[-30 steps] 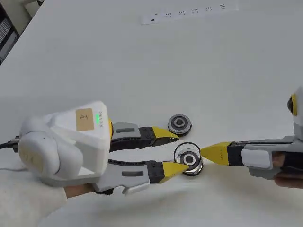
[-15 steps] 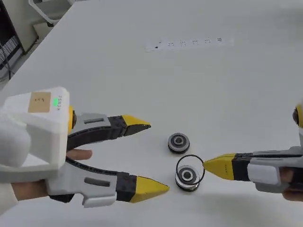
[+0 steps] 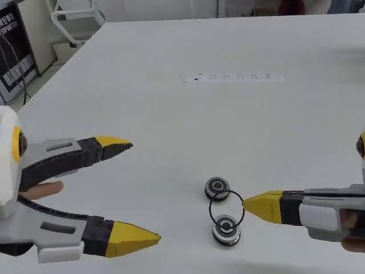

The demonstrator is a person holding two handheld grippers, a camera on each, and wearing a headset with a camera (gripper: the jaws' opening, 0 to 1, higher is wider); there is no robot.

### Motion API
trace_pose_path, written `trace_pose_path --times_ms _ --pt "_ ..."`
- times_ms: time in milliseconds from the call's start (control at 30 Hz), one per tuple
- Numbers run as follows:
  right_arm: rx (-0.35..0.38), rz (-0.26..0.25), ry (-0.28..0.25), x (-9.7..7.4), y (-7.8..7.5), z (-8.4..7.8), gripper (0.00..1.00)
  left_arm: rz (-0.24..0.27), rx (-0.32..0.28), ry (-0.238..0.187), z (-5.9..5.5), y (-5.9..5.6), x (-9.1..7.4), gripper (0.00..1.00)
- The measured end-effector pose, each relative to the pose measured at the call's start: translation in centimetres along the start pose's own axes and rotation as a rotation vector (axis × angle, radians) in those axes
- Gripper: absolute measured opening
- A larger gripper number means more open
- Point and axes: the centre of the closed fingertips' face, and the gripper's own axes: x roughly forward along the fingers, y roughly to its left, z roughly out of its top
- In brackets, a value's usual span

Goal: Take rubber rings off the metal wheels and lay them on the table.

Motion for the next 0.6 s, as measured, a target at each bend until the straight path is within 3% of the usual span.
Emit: trace_pose_path --times_ms 200,367,600 --pt "-0.036 0.005 0.012 0.5 1.1 0.2 0.0 0.041 -0.033 -0.002 -1.1 -0.1 -1.9 1.0" --pt "-0.062 0.019 0.034 1.2 2.1 0.3 0.0 0.064 -0.035 -0.005 -1.9 -0.5 -3.1 1.0" --pt "-0.083 0.017 0.063 2.2 2.2 0.4 0.0 0.086 -0.058 0.019 -3.6 -1.0 -3.9 1.0"
